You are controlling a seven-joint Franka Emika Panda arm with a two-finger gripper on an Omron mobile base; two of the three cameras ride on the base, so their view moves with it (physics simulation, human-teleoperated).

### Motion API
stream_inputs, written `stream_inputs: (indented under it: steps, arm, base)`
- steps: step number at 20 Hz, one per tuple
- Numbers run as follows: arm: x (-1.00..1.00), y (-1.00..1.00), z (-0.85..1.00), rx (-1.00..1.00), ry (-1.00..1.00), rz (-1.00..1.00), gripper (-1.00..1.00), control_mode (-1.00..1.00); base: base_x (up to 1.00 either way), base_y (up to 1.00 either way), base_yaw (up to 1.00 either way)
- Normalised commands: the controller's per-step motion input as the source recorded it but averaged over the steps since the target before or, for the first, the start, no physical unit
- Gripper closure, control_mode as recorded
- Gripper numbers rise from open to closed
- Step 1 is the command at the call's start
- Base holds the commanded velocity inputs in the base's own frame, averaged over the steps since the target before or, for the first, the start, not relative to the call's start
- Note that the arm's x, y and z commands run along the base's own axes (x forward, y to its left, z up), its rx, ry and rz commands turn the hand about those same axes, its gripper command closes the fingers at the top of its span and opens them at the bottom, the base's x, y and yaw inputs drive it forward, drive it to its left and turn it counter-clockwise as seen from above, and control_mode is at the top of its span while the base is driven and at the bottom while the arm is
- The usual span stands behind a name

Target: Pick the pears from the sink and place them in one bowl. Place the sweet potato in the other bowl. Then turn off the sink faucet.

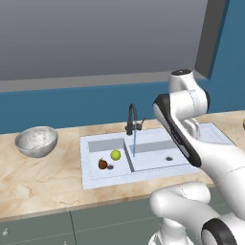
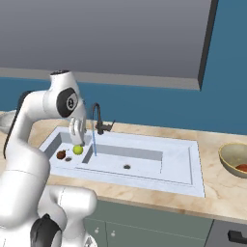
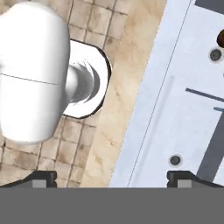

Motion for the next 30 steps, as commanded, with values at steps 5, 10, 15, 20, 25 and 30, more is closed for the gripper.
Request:
stream_inputs:
  steps: [5, 10, 15, 20, 25, 30]
  arm:
    - [-0.02, 0.47, 0.00, 0.00, -0.08, 0.39, -1.00, -1.00]
    - [0.07, 0.41, 0.00, 0.02, 0.00, 0.42, -1.00, -1.00]
    - [0.17, 0.41, 0.00, 0.00, 0.00, 0.41, -1.00, -1.00]
    - [0.28, 0.38, 0.00, 0.00, 0.00, 0.33, -1.00, -1.00]
    - [0.43, 0.30, -0.01, 0.00, 0.00, 0.23, -1.00, -1.00]
    - [0.55, 0.37, -0.23, -0.02, 0.11, 0.25, -1.00, -1.00]
  base:
    - [0.00, 0.00, 0.00]
    - [0.00, 0.00, 0.00]
    - [0.00, 0.00, 0.00]
    - [0.00, 0.00, 0.00]
    - [0.00, 0.00, 0.00]
    - [0.00, 0.00, 0.00]
